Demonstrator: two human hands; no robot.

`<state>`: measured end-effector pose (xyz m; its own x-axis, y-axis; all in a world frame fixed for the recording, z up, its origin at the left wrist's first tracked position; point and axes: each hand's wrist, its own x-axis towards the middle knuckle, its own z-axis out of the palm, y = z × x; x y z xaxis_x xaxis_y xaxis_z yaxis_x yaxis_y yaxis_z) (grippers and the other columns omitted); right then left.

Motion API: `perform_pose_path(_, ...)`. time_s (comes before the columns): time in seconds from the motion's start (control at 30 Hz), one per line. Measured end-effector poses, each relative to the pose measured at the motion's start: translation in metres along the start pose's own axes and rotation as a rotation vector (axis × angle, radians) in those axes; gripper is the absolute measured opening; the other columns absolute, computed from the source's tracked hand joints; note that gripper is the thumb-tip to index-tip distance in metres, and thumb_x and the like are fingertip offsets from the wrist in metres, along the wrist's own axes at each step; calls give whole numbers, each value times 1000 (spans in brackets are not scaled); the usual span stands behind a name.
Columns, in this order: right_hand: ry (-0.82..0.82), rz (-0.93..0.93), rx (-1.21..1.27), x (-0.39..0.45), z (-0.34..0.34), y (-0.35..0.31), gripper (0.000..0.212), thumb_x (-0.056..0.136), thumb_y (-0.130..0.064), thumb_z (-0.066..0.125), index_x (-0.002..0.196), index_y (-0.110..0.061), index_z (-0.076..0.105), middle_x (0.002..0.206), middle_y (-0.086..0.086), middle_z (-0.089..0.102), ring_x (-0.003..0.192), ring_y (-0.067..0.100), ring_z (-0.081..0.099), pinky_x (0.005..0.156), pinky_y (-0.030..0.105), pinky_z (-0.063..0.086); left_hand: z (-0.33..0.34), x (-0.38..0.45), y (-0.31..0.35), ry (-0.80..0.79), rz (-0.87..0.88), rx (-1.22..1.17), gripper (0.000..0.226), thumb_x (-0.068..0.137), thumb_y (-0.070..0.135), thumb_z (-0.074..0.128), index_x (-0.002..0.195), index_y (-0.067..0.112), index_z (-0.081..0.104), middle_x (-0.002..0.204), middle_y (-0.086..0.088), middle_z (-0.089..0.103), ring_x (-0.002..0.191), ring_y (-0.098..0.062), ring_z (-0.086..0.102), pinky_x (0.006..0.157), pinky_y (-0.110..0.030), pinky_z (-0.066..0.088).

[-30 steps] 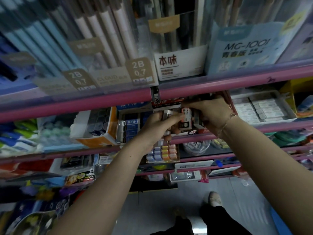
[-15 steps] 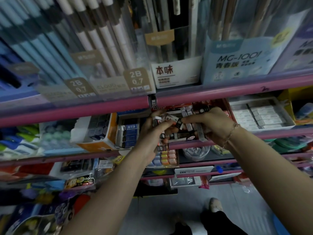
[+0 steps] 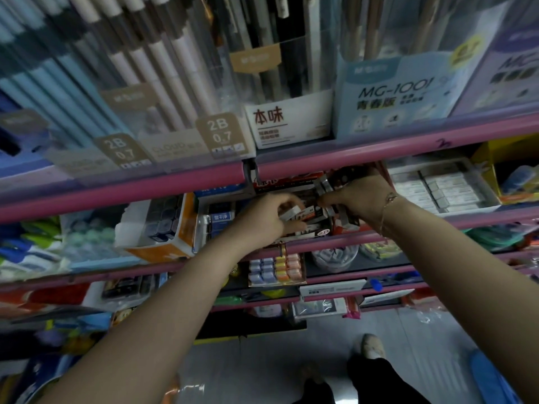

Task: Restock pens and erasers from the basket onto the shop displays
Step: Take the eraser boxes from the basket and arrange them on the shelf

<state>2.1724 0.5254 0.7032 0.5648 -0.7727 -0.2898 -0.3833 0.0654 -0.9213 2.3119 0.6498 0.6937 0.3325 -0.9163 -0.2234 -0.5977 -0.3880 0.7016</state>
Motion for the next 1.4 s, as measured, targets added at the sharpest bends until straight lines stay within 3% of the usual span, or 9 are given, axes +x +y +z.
perform_pose_path(0.17, 104, -10, 43, 1, -11, 3, 25, 60, 0, 82, 64, -17, 64, 66, -3, 69, 63, 13, 65, 57, 26, 54, 11, 18, -4, 4, 1, 242, 45, 81, 38, 72, 122, 23, 58, 130, -1, 56, 113, -17, 53, 82, -19, 35)
perform_pose_path(0.27, 162, 1, 100, 0, -21, 5, 25, 60, 1, 81, 63, -17, 63, 49, -11, 63, 44, 3, 59, 41, 16, 44, 16, 25, -3, 48, 14, 363, 47, 82, 37, 71, 124, 20, 58, 132, -4, 56, 112, -18, 56, 79, -17, 34)
perform_pose_path(0.5, 141, -12, 101, -5, -21, 5, 26, 62, 1, 80, 61, -18, 63, 49, -11, 62, 40, 0, 56, 38, 14, 42, 17, 36, 2, 21, 99, 527, 54, 84, 33, 70, 134, 25, 50, 132, -9, 52, 110, -24, 57, 83, -23, 41)
perform_pose_path(0.7, 7, -39, -28, -6, -10, 7, 26, 61, -2, 83, 71, -18, 64, 81, 4, 70, 75, 17, 65, 69, 25, 52, 21, 40, -2, 176, 119, 544, 42, 85, 31, 68, 123, 17, 58, 130, -9, 52, 116, -28, 52, 89, -29, 42)
perform_pose_path(0.77, 7, 15, -41, -8, -7, 9, 22, 63, -4, 82, 70, -15, 65, 73, 1, 68, 69, 16, 63, 62, 23, 47, 22, 36, -1, 209, 97, 555, 42, 85, 34, 67, 122, 17, 58, 125, -8, 57, 113, -27, 55, 86, -30, 45)
perform_pose_path(0.87, -34, 87, 82, -12, -8, 7, 13, 65, -1, 77, 75, 0, 68, 65, 10, 67, 56, 23, 60, 52, 23, 43, 20, 30, 2, 195, 15, 333, 37, 85, 32, 68, 118, 17, 58, 108, -4, 63, 94, -22, 61, 69, -25, 46)
perform_pose_path(1.03, -125, 64, 168, -22, -14, 0, 16, 63, 5, 79, 60, -2, 65, 44, 0, 62, 32, 7, 51, 34, 11, 33, 1, 15, 16, 71, -248, -646, 22, 84, 38, 68, 91, 17, 66, 77, -2, 59, 53, -9, 44, 38, -17, 28)
perform_pose_path(1.2, -214, -12, 57, -28, -6, -9, 16, 64, -4, 83, 73, -4, 70, 48, -6, 64, 37, 3, 53, 37, 10, 35, -3, 2, 18, -58, -222, -576, 43, 80, 34, 73, 112, 6, 61, 73, 5, 54, 48, -2, 43, 37, -15, 28)
perform_pose_path(1.4, -205, 87, 122, -25, -9, -8, 10, 71, -3, 77, 73, -1, 67, 50, 4, 65, 33, 9, 52, 33, 14, 36, -5, -12, 9, 39, -173, -697, 12, 85, 18, 68, 92, 13, 60, 71, -1, 50, 47, -3, 45, 38, -16, 28)
